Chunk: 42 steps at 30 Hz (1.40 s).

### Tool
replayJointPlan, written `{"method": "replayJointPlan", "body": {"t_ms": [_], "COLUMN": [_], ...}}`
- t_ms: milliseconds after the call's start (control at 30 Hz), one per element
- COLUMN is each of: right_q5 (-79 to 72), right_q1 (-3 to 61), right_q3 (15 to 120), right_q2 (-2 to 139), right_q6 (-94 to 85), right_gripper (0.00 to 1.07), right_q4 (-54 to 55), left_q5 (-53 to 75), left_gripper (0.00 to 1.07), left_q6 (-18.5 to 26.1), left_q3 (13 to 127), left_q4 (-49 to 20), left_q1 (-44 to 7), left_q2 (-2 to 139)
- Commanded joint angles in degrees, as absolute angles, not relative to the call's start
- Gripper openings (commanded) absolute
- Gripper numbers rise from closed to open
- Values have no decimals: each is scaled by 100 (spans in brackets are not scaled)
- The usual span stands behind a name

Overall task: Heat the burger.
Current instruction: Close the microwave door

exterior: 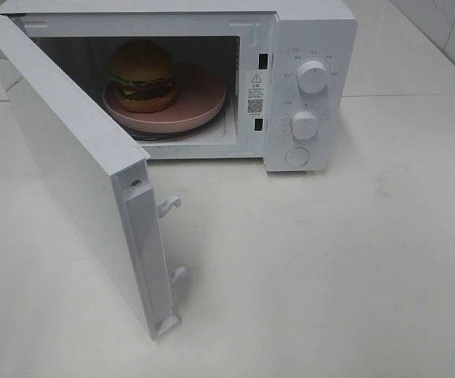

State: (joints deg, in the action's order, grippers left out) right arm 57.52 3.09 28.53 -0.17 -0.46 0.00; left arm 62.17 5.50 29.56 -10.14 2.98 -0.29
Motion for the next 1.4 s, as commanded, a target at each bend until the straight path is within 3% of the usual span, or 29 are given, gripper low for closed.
{"method": "replayJointPlan", "body": {"t_ms": [33,1167,1400], "right_q5": [5695,5695,5695], "right_q1": [275,275,275], "right_q3": [2853,2853,2853], "right_q2": [-206,-206,-206], "right_q6": [-69,-69,-69], "right_gripper": [76,76,76], "right_q4": [0,0,0], "left_q5": [6154,6033,5535], "left_gripper": [88,88,80], "left_q6": [510,510,533], "left_q3": [2956,3031,3197], "left_q4": [-1008,-1123,-1123], "left_q1": [292,292,292], "left_q2": [-120,17,470]}}
